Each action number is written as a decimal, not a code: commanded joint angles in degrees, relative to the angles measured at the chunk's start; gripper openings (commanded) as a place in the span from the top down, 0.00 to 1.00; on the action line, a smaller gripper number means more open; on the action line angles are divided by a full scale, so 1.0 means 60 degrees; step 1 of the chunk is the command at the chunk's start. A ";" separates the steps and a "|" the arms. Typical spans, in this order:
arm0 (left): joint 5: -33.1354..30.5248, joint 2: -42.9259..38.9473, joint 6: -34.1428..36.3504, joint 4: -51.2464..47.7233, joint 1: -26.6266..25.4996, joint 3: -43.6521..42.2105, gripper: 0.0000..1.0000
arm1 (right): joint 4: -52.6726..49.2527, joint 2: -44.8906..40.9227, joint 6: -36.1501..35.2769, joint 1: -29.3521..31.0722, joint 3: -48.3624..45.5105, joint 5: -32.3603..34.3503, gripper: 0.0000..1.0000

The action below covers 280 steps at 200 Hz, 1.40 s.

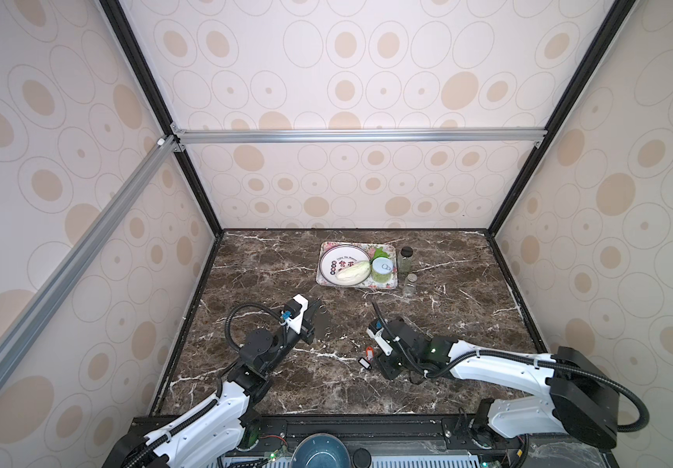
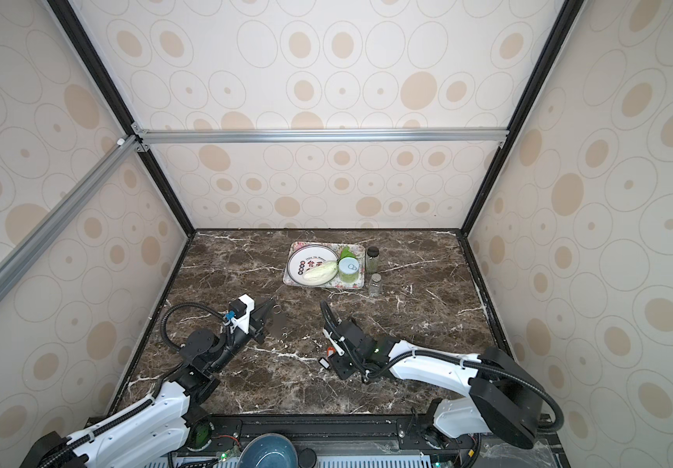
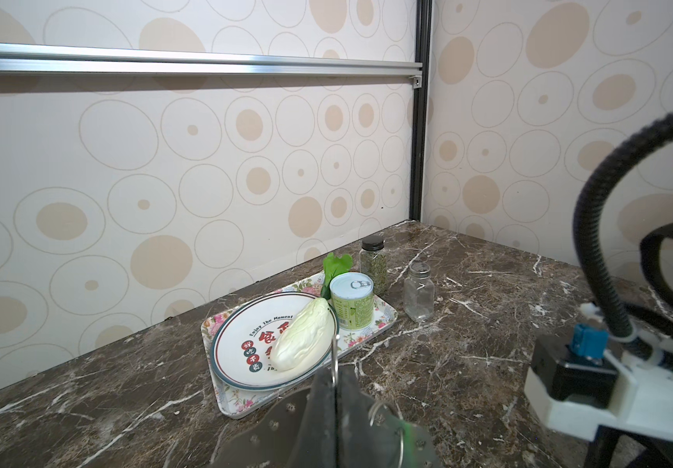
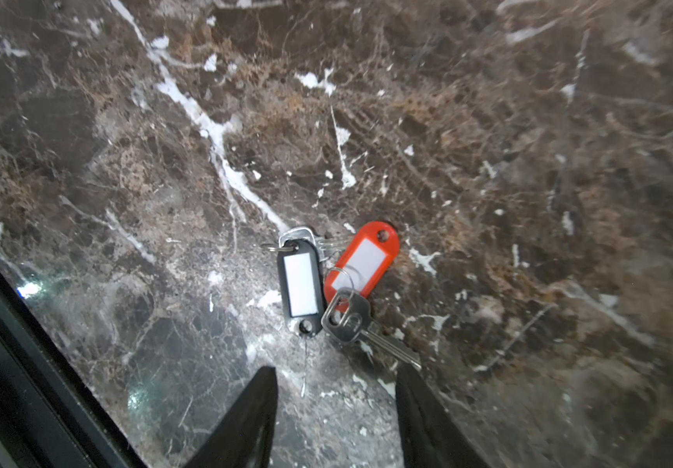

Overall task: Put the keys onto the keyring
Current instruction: 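Hold the plate upright with the left gripper while the right gripper moves toward the keys, then lower the right gripper over the red- and black-tagged keys and close on them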

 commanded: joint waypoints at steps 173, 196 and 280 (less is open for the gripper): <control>-0.0153 -0.0055 0.0108 0.0489 -0.0078 0.0107 1.00 | 0.3464 -0.0866 -0.0553 -0.0171 -0.0898 0.0717 0.42; -0.0171 -0.0143 0.0108 0.0464 -0.0072 0.0101 1.00 | 0.4702 -0.1184 -0.1803 -0.0138 -0.1798 -0.0205 0.38; -0.0152 -0.0022 0.0531 0.0791 -0.0080 -0.0195 1.00 | 0.4161 -0.2347 -0.3403 -0.0140 -0.1058 -0.0528 0.40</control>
